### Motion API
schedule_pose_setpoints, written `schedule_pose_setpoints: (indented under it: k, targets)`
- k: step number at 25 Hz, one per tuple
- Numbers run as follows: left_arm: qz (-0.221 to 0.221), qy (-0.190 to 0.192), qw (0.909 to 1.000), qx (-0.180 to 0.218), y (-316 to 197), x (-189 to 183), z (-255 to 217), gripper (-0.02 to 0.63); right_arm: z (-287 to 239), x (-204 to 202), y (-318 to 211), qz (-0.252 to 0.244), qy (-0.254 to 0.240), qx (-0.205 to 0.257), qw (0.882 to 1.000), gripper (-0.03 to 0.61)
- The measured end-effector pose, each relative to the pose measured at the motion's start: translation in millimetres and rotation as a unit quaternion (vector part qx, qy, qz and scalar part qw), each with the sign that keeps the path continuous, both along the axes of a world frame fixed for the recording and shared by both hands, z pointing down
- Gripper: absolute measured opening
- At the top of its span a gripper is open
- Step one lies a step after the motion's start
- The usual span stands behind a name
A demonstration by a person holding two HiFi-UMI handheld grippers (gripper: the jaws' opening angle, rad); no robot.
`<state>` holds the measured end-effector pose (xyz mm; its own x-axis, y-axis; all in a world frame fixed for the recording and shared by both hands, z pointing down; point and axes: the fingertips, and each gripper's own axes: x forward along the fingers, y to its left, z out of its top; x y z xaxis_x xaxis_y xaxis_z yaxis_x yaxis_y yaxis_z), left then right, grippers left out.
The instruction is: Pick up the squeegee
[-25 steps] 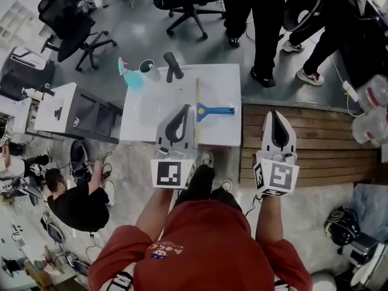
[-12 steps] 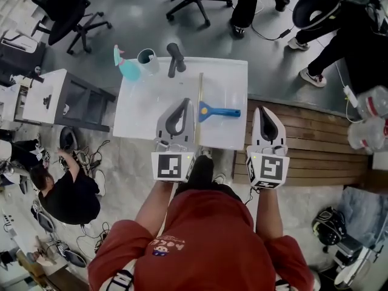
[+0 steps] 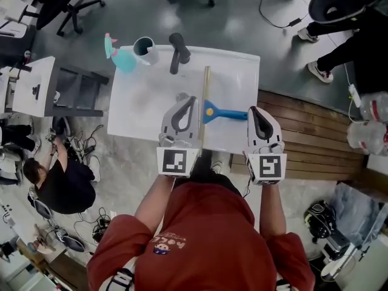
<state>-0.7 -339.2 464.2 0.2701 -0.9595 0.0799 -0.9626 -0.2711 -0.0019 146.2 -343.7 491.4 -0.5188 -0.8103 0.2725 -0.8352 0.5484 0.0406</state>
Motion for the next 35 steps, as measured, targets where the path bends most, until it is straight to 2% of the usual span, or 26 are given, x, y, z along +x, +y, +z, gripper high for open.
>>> schedule_pose_setpoints:
  k: [4,7,12,16,20,24,27,30,35]
  targets:
    - [-0.004,0.005,0.9998,-0.017,-15.9,-11.8,21.4,0.017,28.8,-22.2,-7.3,-0.046,0.008,-0.026,0.999,0.029]
    - [-0.009,0.007,0.9994,-0.031,-26.4,-19.7,36.3,0.017,53.4,-41.6,-5.1,-0.107,0.019,-0.043,0.993,0.038]
    - [-0.009,-0.002,0.9989,-0.046,-42.7,-32.5,56.8,0.017,90.2,-67.9,1.0,-0.213,0.089,-0.055,0.971,0.089]
    - [-0.01,-0.001,0.998,-0.063,-53.2,-45.1,75.5,0.017,110.5,-77.9,-2.9,-0.256,0.136,-0.073,0.954,0.126]
    - [-0.004,0.001,0.997,-0.078,-58.6,-51.2,94.6,0.017,134.5,-85.1,-2.1,-0.316,0.183,-0.091,0.927,0.141]
    - [0.007,0.004,0.9953,-0.096,-60.9,-52.4,111.7,0.017,155.8,-91.5,4.8,-0.388,0.223,-0.125,0.885,0.164]
    - [0.022,0.003,0.9942,-0.105,-64.1,-50.2,120.2,0.017,171.4,-89.9,5.4,-0.416,0.266,-0.148,0.857,0.166]
    - [0.041,-0.008,0.9932,-0.108,-67.4,-46.6,127.8,0.017,182.3,-89.9,3.8,-0.432,0.293,-0.161,0.838,0.167]
    - [0.057,-0.011,0.9917,-0.115,-74.7,-43.8,136.3,0.017,193.2,-94.0,4.6,-0.459,0.316,-0.176,0.812,0.167]
